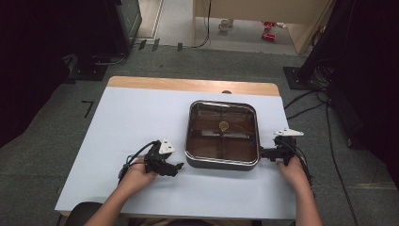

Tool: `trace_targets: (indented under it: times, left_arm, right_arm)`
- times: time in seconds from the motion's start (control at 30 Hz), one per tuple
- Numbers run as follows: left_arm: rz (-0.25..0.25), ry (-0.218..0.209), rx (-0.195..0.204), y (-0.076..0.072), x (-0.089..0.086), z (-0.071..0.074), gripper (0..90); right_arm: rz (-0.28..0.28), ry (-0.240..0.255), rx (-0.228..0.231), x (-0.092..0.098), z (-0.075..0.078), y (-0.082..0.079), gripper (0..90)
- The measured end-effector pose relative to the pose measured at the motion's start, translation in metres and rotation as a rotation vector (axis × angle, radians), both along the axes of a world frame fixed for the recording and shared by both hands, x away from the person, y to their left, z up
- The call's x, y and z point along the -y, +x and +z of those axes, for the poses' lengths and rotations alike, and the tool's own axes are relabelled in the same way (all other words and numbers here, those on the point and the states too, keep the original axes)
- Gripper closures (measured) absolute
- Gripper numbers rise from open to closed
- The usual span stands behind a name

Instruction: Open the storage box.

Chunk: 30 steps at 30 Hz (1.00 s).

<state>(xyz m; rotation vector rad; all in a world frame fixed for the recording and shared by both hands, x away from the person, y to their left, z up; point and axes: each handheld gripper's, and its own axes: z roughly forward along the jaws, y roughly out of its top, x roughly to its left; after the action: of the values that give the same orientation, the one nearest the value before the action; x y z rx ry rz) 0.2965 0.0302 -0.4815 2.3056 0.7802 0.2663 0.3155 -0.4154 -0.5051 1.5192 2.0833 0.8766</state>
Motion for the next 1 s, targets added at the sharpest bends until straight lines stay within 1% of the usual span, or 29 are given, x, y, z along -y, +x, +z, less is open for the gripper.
trace_targets:
  times: [0.03, 0.07, 0.13, 0.17, 0.23, 0.33, 0.37, 0.4, 0.47, 0.5, 0.53, 0.6, 0.67, 0.73, 0.87, 0.9, 0.93, 0.97, 1.0]
  left_arm:
    - [0.002, -0.021, -0.028, 0.002, -0.002, 0.002, 20.7]
    - [0.014, -0.037, -0.04, 0.002, -0.003, 0.005, 20.8]
    - [0.021, -0.056, -0.055, 0.002, -0.005, 0.009, 20.7]
    - [0.022, -0.062, -0.059, 0.002, -0.006, 0.012, 20.1]
    - [0.022, -0.075, -0.046, 0.002, -0.007, 0.018, 19.2]
    - [-0.002, -0.115, -0.047, 0.006, -0.009, 0.027, 19.2]
    - [-0.002, -0.115, -0.047, 0.006, -0.009, 0.027, 19.2]
    - [-0.024, -0.135, -0.06, 0.01, -0.01, 0.033, 19.2]
    - [-0.038, -0.161, -0.076, 0.014, -0.009, 0.038, 19.2]
    - [-0.038, -0.161, -0.076, 0.014, -0.009, 0.038, 19.3]
    - [-0.041, -0.17, -0.074, 0.018, -0.008, 0.043, 19.9]
    - [-0.042, -0.17, -0.07, 0.019, -0.007, 0.045, 20.6]
    - [-0.06, -0.148, -0.064, 0.022, -0.004, 0.049, 23.3]
    - [-0.066, -0.142, -0.065, 0.025, -0.001, 0.051, 24.0]
    - [-0.073, -0.156, -0.062, 0.032, 0.003, 0.061, 24.7]
    - [-0.073, -0.156, -0.062, 0.032, 0.003, 0.061, 24.9]
    - [-0.085, -0.16, -0.06, 0.035, 0.006, 0.067, 25.5]
    - [-0.085, -0.16, -0.06, 0.035, 0.006, 0.067, 25.8]
    - [-0.098, -0.163, -0.062, 0.038, 0.01, 0.071, 25.8]
  right_arm:
    - [0.0, 0.0, 0.0, 0.0, 0.0, 0.0, 0.0]
    - [0.0, 0.0, 0.0, 0.0, 0.0, 0.0, 0.0]
    - [0.0, 0.0, 0.0, 0.0, 0.0, 0.0, 0.0]
    - [0.0, 0.0, 0.0, 0.0, 0.0, 0.0, 0.0]
    - [0.0, 0.0, 0.0, 0.0, 0.0, 0.0, 0.0]
    - [0.0, 0.0, 0.0, 0.0, 0.0, 0.0, 0.0]
    - [0.0, 0.0, -0.001, 0.0, 0.0, 0.0, 0.0]
    - [-0.001, 0.0, -0.001, 0.0, 0.0, 0.0, 0.0]
    - [0.001, 0.0, 0.0, 0.0, 0.0, 0.0, 0.0]
    - [0.001, 0.0, 0.0, 0.0, 0.0, 0.0, 0.0]
    - [0.001, -0.001, 0.0, 0.0, 0.0, 0.0, 0.0]
    - [0.001, -0.001, 0.0, 0.0, 0.0, 0.0, 0.0]
    - [0.001, -0.001, 0.0, 0.0, 0.0, 0.0, 0.0]
    - [0.0, -0.001, -0.001, 0.0, 0.0, 0.0, 0.0]
    - [0.0, -0.001, -0.001, 0.0, 0.0, 0.0, 0.0]
    - [0.0, -0.001, -0.001, 0.0, 0.0, 0.0, 0.0]
    - [0.0, -0.001, 0.0, 0.0, 0.0, 0.0, 0.0]
    - [0.0, -0.001, 0.0, 0.0, 0.0, 0.0, 0.0]
    - [0.001, -0.001, 0.0, 0.0, 0.0, 0.0, 0.0]
